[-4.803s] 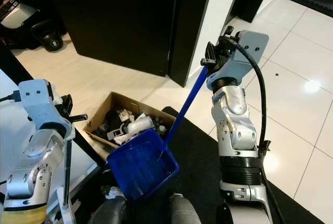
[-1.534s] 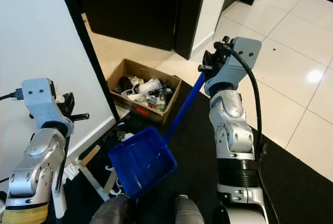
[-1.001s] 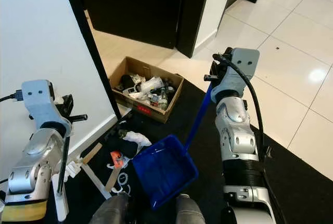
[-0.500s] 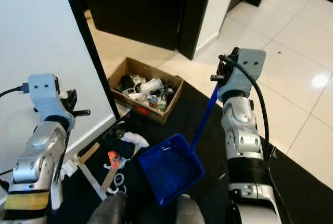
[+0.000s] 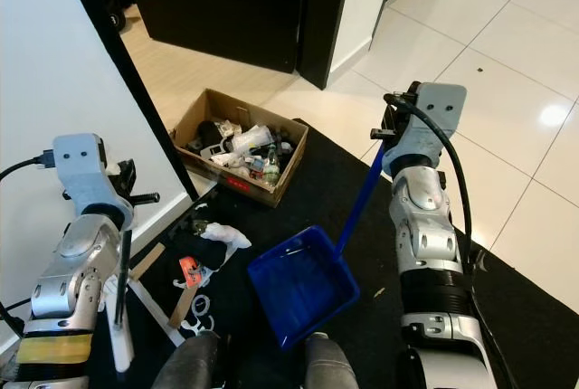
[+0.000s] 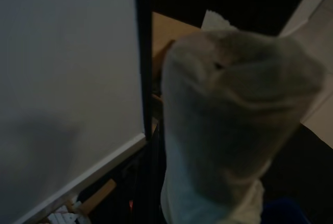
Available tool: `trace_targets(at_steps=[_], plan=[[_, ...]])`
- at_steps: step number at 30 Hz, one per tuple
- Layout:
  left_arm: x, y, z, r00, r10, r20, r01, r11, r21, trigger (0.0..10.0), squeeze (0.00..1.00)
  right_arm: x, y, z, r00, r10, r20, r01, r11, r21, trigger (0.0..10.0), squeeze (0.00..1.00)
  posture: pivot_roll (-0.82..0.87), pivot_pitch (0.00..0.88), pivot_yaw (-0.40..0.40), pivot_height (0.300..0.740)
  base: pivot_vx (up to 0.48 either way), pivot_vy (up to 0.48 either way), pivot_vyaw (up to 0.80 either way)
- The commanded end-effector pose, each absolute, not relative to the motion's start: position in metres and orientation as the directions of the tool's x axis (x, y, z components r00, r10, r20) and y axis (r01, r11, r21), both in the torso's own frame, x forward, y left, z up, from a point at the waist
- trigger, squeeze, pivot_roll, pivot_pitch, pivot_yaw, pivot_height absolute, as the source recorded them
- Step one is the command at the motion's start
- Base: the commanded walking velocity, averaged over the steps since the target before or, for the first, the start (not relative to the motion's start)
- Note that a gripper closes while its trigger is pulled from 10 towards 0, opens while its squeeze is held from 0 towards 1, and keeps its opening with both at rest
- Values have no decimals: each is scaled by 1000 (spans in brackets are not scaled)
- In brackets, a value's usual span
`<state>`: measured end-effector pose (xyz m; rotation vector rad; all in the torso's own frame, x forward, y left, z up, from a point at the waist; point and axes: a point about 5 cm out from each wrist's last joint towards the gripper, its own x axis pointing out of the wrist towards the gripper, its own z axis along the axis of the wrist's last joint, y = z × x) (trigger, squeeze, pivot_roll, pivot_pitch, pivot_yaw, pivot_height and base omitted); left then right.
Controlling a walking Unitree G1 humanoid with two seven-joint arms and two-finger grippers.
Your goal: Sweep floor
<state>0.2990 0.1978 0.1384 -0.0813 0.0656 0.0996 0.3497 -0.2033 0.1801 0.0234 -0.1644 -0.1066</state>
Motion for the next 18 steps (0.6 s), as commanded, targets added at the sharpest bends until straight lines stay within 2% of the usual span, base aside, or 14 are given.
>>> trace_targets(at_steps=[1,12,18], plan=[[296,204,135,992,109,-68,-111,993,-31,10000,0,350,-203,178,979,-107,171,103,994,35,10000,0,47,221,23,740,0,0,0],[290,211,130,993,101,-61,-104,993,-48,10000,0,356,-196,163,978,-119,173,124,992,-19,10000,0,73,228,39,740,0,0,0],[288,213,123,999,36,-32,-41,985,-166,10000,0,352,-189,141,976,-146,162,160,984,-82,10000,0,74,221,47,740,0,0,0]])
